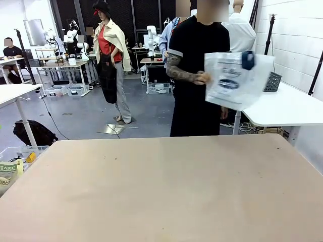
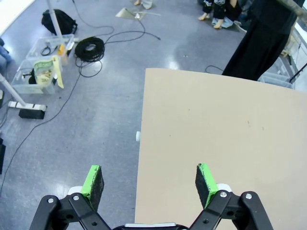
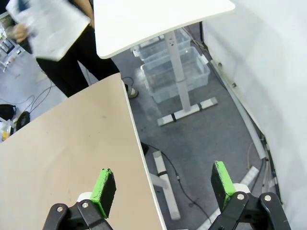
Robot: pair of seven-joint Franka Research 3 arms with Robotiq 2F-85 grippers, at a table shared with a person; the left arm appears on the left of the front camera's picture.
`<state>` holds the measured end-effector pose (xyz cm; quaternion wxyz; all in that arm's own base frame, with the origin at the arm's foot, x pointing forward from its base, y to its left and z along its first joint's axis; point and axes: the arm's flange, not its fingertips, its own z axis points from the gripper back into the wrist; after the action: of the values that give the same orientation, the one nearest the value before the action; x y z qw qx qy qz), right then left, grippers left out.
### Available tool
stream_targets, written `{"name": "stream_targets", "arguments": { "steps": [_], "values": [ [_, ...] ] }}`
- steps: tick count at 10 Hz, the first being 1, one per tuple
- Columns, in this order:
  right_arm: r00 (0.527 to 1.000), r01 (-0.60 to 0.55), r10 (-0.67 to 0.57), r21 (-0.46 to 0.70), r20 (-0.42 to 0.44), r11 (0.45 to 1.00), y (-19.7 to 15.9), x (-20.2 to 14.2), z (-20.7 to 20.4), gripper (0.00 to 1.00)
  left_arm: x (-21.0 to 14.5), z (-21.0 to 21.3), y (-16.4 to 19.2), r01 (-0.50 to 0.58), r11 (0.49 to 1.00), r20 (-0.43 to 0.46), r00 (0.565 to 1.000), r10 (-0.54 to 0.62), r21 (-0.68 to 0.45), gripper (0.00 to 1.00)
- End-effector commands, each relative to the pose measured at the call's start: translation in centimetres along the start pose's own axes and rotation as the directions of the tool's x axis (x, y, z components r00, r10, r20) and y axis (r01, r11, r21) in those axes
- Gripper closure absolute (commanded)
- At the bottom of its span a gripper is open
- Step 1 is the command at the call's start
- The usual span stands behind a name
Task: Transfer purchased items from the store into the shopping bag.
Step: Open the Reusable shopping bag in the center of the table.
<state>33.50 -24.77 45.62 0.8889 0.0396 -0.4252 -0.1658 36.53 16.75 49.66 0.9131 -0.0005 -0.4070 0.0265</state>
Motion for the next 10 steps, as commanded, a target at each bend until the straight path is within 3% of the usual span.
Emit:
{"name": "stream_targets", "arguments": {
  "steps": [1, 10],
  "values": [
    [1.0, 0.016, -0.016, -0.004, -0.016, 1.0, 0.16, -0.02, 0.09, 0.0, -0.07, -0.03, -0.02, -0.022, 1.0, -0.007, 1.0, 0.022, 0.0, 0.0],
    [1.0, 0.016, -0.016, -0.004, -0.016, 1.0, 0.16, -0.02, 0.09, 0.0, -0.07, -0.03, -0.02, -0.022, 1.0, -0.007, 1.0, 0.022, 0.0, 0.0]
  ]
}}
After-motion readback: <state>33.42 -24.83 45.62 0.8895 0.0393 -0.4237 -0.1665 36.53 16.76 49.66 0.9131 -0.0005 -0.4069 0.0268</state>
